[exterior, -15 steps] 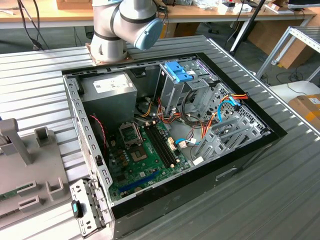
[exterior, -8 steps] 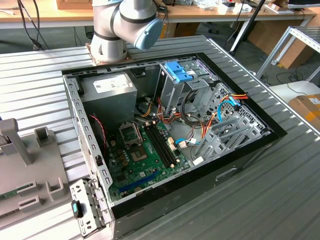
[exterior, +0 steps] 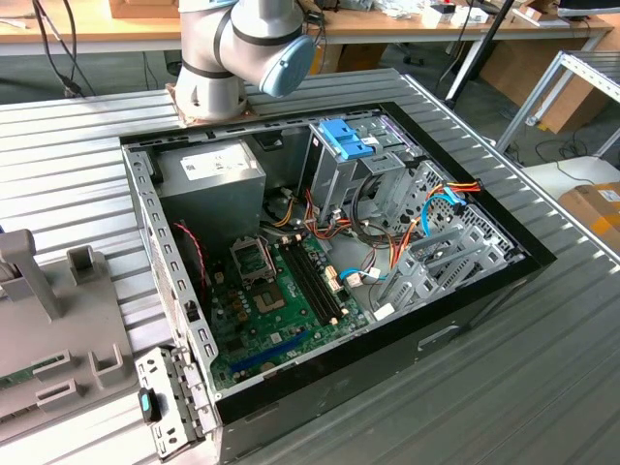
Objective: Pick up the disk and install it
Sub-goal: 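Pick up the disk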
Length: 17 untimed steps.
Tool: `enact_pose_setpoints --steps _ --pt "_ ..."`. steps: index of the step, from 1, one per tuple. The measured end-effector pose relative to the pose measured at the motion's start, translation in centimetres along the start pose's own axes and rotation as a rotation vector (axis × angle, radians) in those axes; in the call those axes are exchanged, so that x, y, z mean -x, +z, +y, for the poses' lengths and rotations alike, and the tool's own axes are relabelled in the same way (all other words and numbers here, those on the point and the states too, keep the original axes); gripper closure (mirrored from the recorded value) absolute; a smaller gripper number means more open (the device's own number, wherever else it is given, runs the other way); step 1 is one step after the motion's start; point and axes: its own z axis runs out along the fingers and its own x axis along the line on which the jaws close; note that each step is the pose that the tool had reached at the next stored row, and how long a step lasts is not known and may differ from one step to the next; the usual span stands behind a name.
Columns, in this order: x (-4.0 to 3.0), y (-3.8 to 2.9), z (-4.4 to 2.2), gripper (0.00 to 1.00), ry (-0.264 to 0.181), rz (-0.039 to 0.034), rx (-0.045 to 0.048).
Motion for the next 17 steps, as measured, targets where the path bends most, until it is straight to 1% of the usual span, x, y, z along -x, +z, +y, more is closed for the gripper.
enact_pose_setpoints --steps 8,9,10,13,15,17 --pt "0.0 0.01 0.0 0.4 0.0 0.0 -0.0001" --pt "0.0 0.01 0.0 0.41 0.0 0.0 -0.0001" --pt "0.0 0.02 0.0 0.49 0.0 0.0 -0.0001" --pt "0.0 0.02 0.0 0.5 0.0 0.0 -0.0001" --pt "0.0 0.02 0.0 0.63 0.0 0.0 0.0" --pt "0.0 0.02 0.0 0.63 0.0 0.0 -0.0001"
